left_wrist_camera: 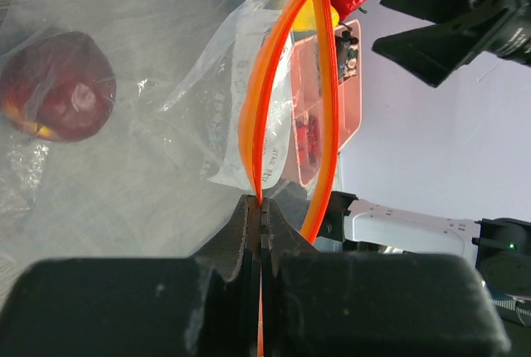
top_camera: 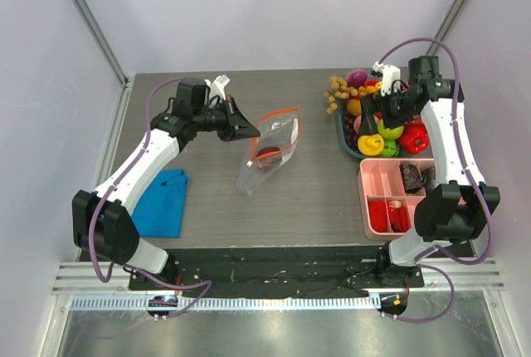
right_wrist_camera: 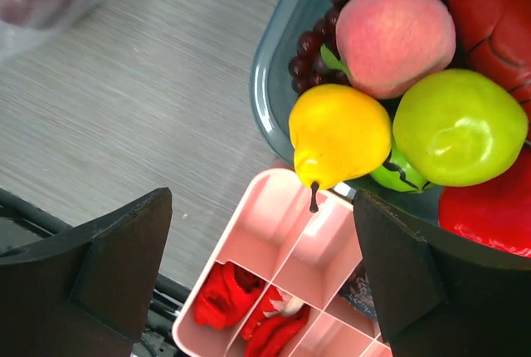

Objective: Place the food in the zip-top bag and seal the zipper
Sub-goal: Pick up the fake fruit from the bin, then place the fake fruit in the zipper food storage bag, then pick up the fake fruit from the bin, then place the fake fruit in the zipper food storage bag, then pick up the fake fruit from the bin.

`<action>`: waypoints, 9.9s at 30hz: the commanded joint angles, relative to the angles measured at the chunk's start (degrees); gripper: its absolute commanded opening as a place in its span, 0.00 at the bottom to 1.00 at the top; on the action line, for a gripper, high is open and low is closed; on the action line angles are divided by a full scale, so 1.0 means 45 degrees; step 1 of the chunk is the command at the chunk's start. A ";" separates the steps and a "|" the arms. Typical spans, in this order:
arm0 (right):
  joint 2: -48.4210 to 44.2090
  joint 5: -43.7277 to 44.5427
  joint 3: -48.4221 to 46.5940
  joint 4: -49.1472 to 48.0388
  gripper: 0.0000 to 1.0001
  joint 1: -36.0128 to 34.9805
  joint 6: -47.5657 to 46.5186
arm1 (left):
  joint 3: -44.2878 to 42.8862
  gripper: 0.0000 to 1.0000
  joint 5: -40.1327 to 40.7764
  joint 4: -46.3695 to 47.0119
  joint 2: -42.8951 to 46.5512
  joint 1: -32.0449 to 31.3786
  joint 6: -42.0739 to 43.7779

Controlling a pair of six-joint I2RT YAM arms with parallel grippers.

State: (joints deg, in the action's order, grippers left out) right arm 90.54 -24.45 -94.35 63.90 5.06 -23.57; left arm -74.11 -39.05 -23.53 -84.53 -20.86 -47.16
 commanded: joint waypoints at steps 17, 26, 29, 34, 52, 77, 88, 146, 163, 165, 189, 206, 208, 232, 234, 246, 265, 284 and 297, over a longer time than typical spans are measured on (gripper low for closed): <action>-0.0805 0.5215 0.4342 -0.4121 0.92 -0.2021 0.1468 | 0.0159 0.00 0.0084 0.0404 0.0172 0.0046 0.0303; -0.0589 0.7365 0.4599 -0.4981 0.92 -0.2667 0.2035 | 0.0296 0.00 0.0181 0.0385 0.0328 0.0066 0.0401; -0.0550 0.7815 0.4676 -0.5059 0.94 -0.2882 0.2211 | 0.0277 0.00 0.0181 0.0385 0.0308 0.0066 0.0421; -0.0395 0.8029 0.5047 -0.5254 0.95 -0.2980 0.2308 | 0.0277 0.00 0.0181 0.0365 0.0289 0.0066 0.0440; -0.0179 0.9124 0.6122 -0.6973 0.98 -0.3116 0.2699 | 0.0374 0.00 0.0201 0.0307 0.0367 0.0066 0.0518; -0.1721 0.8227 0.5539 -0.5707 0.64 -0.3116 0.3637 | 0.0511 0.00 0.0142 0.0190 0.0308 0.0046 0.0538; -0.2447 0.0243 0.1264 -0.3264 0.64 -0.3506 0.3539 | 0.0510 0.01 0.0025 0.0111 0.0308 0.0046 0.0538; 0.0874 0.4260 -0.0596 -0.1112 1.00 0.0458 -0.1031 | 0.0336 0.00 -0.0463 0.0326 -0.0004 -0.0032 0.0577; 0.3063 0.5374 -0.0871 -0.2499 1.00 0.0341 -0.1129 | 0.0101 0.00 -0.0444 0.0170 -0.0297 -0.0032 0.0714; 0.3160 0.5374 -0.0695 -0.2617 1.00 0.0282 -0.1226 | 0.0081 0.00 -0.0464 0.0170 -0.0317 -0.0032 0.0714; 0.2108 0.5608 -0.0088 -0.2150 0.76 0.0008 -0.0875 | 0.0081 0.00 -0.0444 0.0014 -0.0336 -0.0051 0.0909; 0.1033 -0.0795 -0.5245 0.0451 0.61 -0.3718 0.0862 | 0.0101 0.00 -0.0522 0.0033 -0.0434 -0.0071 0.0889; 0.0799 -0.1343 -0.4935 -0.0369 0.62 -0.4887 0.1077 | 0.0120 0.00 -0.0464 0.0033 -0.0376 -0.0071 0.0909; 0.0445 -0.0347 -0.3447 -0.1075 1.00 -0.7090 0.1330 | -0.0055 0.00 -0.0307 -0.0201 -0.0376 -0.0071 0.1104; 0.0602 -0.0699 -0.3526 -0.1094 1.00 -0.6090 0.1643 | -0.0055 0.00 -0.0249 -0.0182 -0.0356 -0.0071 0.1085; 0.1460 0.3438 -0.1420 -0.1386 1.00 -0.1379 0.0434 | -0.0055 0.00 -0.0346 -0.0026 -0.0395 -0.0071 0.0967; 0.4293 0.5334 -0.0988 -0.3280 1.00 -0.1495 0.0746 | -0.0075 0.00 -0.0346 -0.0142 -0.0512 -0.0071 0.1065; 0.3846 0.5707 -0.0030 -0.3888 0.82 -0.1535 0.0726 | 0.0003 0.00 -0.0424 -0.0376 -0.0493 -0.0071 0.1124; 0.1696 0.1163 -0.3933 0.0325 0.58 -0.1651 0.1039 | -0.0055 0.00 -0.0502 -0.0709 -0.0512 -0.0090 0.1475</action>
State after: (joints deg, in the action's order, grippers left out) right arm 103.59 -6.52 -103.66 57.45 -1.52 -19.49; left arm -72.31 -40.16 -26.68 -87.18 -20.99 -41.71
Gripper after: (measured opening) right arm 0.783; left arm 0.010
